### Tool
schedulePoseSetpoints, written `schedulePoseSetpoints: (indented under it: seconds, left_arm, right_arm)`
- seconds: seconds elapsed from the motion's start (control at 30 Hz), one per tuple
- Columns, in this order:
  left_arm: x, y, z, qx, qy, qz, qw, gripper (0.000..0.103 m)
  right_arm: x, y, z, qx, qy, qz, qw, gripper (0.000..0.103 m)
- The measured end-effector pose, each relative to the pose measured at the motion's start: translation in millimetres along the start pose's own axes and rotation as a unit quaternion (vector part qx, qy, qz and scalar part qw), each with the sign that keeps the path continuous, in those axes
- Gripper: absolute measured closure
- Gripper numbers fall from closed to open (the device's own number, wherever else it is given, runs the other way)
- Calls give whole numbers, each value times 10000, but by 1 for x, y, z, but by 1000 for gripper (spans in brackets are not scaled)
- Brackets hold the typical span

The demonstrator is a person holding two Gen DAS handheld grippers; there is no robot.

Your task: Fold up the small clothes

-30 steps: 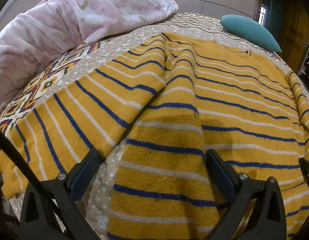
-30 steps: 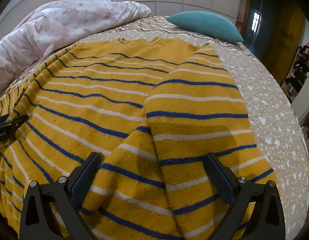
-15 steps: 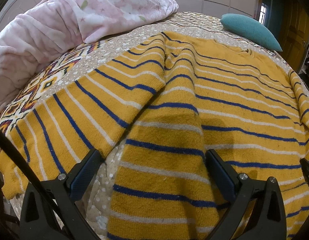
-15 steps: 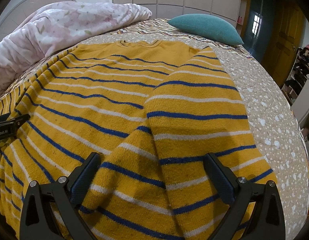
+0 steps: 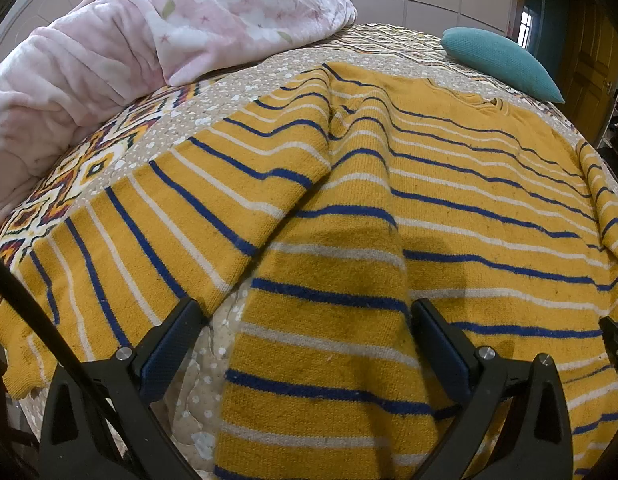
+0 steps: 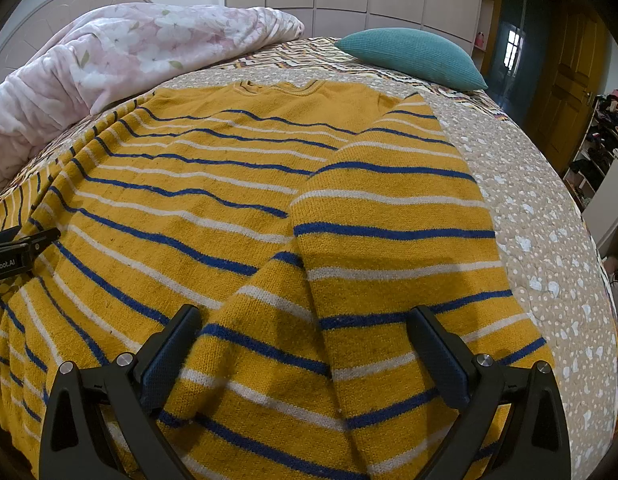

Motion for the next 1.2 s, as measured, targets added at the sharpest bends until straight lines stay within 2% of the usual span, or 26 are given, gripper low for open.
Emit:
schedulePoseSetpoints:
  seconds: [1.2]
  left_arm:
    - [0, 0, 2, -2, -18, -21, 10000, 0]
  right_arm:
    - [0, 0, -1, -28, -35, -2, 10000, 0]
Point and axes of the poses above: each gripper's, at about its wrist camera, not at the fingertips, and x roughly against the way its jaws point, z to its right, y to its underside, the point moved 7 cm from there along -x, roughly the way its jaws point, and after that the axes turned 6 degrees about x, right-handed, at the moved point
